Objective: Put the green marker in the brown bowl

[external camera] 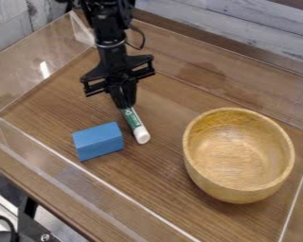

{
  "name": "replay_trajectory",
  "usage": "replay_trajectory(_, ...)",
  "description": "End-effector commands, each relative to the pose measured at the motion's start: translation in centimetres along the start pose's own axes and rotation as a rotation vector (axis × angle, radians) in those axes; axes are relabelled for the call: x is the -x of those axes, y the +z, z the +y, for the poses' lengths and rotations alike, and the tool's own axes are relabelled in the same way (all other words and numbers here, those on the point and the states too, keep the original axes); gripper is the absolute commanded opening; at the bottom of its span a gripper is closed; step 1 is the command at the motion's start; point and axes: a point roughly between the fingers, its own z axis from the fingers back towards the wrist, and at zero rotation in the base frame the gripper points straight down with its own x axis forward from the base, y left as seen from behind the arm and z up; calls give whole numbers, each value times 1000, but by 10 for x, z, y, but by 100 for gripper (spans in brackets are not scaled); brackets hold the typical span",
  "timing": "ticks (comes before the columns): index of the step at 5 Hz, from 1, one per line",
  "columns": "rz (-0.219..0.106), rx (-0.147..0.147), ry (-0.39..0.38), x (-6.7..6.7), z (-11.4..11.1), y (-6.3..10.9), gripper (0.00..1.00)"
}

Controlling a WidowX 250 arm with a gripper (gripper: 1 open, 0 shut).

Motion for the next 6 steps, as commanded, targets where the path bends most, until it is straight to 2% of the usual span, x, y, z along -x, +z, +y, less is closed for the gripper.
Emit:
replay_trajectory(1, -56, 43, -28, -6, -12, 26, 0)
replay_trajectory(4, -37, 70, -57, 4, -21, 53, 0)
replay_trajectory(6, -30, 91, -68, 12, -25, 61, 0)
